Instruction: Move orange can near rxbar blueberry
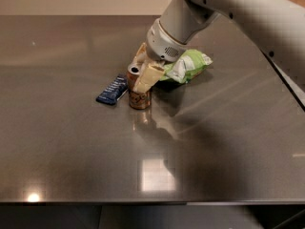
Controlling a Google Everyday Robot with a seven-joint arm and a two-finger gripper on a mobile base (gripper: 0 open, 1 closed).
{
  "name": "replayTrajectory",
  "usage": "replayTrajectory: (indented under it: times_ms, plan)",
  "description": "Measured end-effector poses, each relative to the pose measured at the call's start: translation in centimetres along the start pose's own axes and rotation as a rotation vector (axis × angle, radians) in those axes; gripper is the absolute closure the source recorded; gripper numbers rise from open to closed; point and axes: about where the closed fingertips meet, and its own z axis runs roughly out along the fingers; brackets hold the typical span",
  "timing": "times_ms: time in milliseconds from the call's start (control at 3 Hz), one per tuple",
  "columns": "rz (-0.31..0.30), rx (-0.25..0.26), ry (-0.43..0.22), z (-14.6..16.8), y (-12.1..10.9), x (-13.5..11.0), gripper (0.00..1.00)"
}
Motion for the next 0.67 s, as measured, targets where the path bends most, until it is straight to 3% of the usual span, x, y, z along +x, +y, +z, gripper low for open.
replayTrajectory:
  times_ms: [333,667]
  plan:
    - [-0.001,-0.002,0.000,0.13,0.02,-0.08,0.04]
    - [-0.002,-0.003,0.000,0.22,0.04,-0.13,0.00]
